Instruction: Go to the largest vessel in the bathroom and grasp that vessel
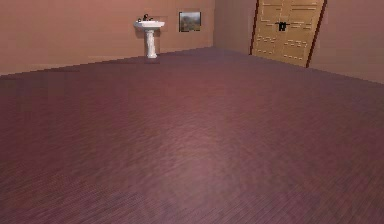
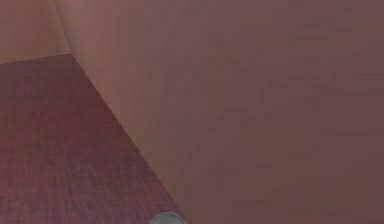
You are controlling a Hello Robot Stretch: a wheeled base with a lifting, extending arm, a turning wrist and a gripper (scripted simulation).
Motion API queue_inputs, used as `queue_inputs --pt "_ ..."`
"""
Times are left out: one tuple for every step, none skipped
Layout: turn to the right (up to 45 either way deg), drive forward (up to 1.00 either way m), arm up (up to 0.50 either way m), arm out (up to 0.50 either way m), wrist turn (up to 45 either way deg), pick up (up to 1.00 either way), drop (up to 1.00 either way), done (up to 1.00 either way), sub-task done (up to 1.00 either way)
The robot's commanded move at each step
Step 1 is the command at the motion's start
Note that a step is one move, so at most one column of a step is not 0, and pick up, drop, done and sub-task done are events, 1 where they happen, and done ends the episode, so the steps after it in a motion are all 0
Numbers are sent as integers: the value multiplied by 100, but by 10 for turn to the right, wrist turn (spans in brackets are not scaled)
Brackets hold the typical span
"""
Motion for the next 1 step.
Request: queue_inputs --pt "0 0 -30 0 0 0 0 0 0"
